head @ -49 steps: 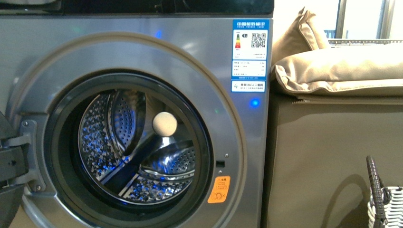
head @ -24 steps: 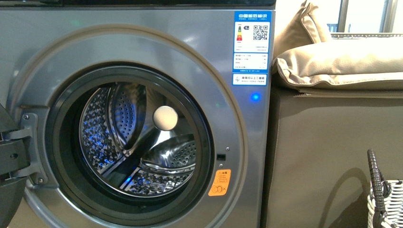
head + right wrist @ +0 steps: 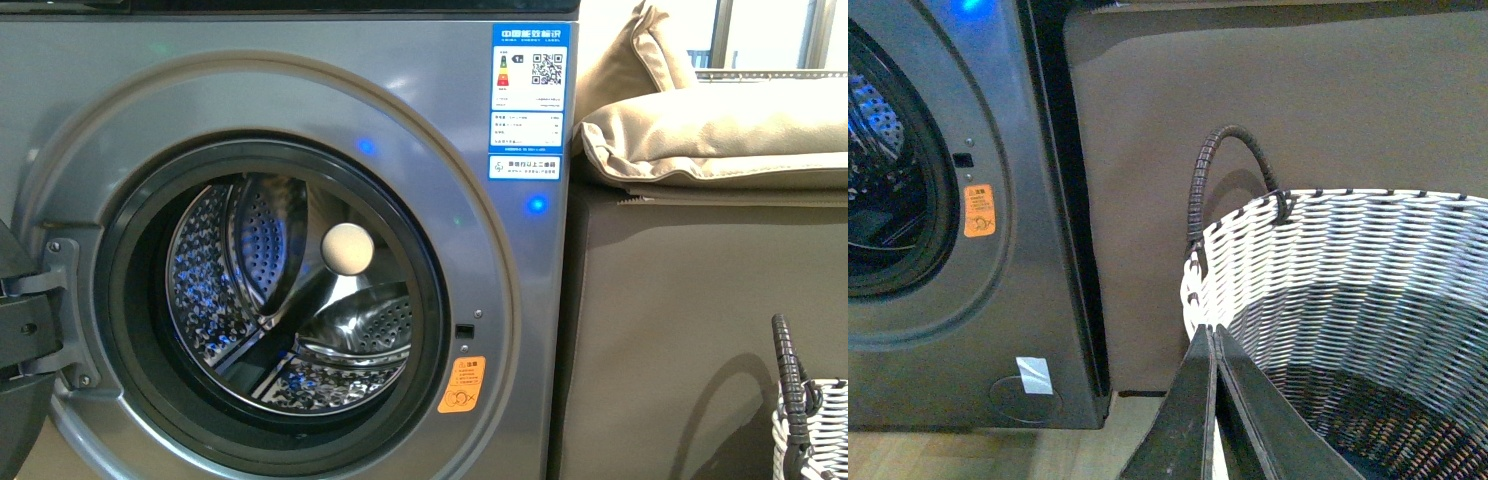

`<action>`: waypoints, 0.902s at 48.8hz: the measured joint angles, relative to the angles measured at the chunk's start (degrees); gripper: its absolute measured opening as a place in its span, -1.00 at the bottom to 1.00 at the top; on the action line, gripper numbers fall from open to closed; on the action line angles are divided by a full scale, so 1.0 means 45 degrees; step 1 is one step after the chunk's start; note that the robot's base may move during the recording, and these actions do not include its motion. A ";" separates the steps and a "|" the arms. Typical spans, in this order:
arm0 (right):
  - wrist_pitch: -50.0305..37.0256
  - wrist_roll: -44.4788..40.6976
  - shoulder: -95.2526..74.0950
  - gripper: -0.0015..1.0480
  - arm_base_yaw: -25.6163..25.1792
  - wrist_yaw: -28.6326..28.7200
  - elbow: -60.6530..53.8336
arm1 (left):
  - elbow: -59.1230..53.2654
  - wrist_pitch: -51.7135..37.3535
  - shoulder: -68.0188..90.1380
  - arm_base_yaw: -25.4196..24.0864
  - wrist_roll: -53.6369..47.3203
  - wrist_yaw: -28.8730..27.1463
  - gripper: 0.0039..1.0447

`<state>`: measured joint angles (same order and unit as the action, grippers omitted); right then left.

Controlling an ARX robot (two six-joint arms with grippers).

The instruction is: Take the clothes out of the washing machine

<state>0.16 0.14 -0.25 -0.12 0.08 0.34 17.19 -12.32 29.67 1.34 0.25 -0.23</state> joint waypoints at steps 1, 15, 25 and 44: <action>0.0000 0.0000 0.0000 -0.95 0.0000 0.0000 0.0000 | -0.0151 -0.0039 -0.0160 -0.0087 0.0000 0.0010 -0.94; 0.0000 0.0000 0.0000 -0.95 0.0000 0.0000 0.0000 | -0.1666 -0.0253 -0.1311 -0.0277 0.0000 0.0053 -0.94; 0.0000 0.0000 0.0000 -0.95 0.0000 0.0000 0.0000 | -0.2380 -0.0243 -0.2186 -0.0277 -0.0005 0.0053 -0.94; 0.0000 0.0000 0.0000 -0.95 0.0000 0.0000 0.0000 | -0.3191 0.0437 -0.3672 -0.0277 -0.0005 0.0053 -0.94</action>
<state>0.16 0.14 -0.25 -0.12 0.08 0.34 2.83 -10.35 13.15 0.10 0.23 0.01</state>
